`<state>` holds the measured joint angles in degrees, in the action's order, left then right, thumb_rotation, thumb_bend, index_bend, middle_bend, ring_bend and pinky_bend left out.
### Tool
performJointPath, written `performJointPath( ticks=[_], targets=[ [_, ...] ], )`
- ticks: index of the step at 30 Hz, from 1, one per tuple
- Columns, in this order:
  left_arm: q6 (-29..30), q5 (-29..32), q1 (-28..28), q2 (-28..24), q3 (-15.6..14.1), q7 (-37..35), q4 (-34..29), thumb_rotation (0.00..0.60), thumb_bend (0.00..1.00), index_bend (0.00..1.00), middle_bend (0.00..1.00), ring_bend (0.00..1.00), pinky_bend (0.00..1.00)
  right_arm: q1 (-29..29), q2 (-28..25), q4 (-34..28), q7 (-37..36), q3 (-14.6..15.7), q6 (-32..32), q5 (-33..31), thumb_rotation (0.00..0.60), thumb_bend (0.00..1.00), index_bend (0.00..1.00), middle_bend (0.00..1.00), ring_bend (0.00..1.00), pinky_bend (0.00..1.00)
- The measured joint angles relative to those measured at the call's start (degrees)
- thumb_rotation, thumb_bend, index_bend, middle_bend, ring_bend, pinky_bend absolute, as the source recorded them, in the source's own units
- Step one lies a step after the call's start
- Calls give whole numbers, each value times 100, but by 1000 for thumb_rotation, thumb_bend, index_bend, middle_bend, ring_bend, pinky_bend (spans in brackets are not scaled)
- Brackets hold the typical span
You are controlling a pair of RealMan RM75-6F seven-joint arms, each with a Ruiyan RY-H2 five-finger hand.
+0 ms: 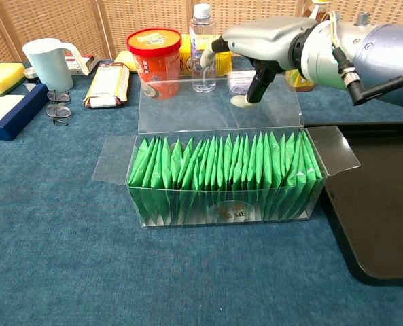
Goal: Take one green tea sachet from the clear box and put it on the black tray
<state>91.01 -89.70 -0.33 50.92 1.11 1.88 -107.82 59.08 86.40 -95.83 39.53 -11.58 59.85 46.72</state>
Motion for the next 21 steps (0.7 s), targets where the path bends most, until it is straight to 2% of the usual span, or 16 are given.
performJointPath(
  ticks=[8, 14, 16, 21],
  targets=[
    [35, -17, 12, 27, 10, -9, 9, 600, 300, 188, 184, 146, 247, -264, -294, -409, -898, -20, 140, 1109, 600, 379, 160, 76, 23, 80],
    [83, -59, 25, 23, 17, 28, -21, 600, 300, 187, 184, 146, 247, -510, -670, -711, -1694, 162, 133, 2314, 600, 344, 164, 76, 4, 74],
    [92, -70, 29, 12, 17, 45, -44, 600, 300, 187, 184, 146, 247, -571, -788, -751, -1942, 281, 92, 2752, 600, 311, 168, 76, 1, 74],
    [97, -91, 36, -6, 10, 81, -83, 600, 301, 188, 184, 146, 247, -644, -946, -663, -2311, 559, -54, 3577, 600, 145, 182, 79, 0, 74]
  ],
)
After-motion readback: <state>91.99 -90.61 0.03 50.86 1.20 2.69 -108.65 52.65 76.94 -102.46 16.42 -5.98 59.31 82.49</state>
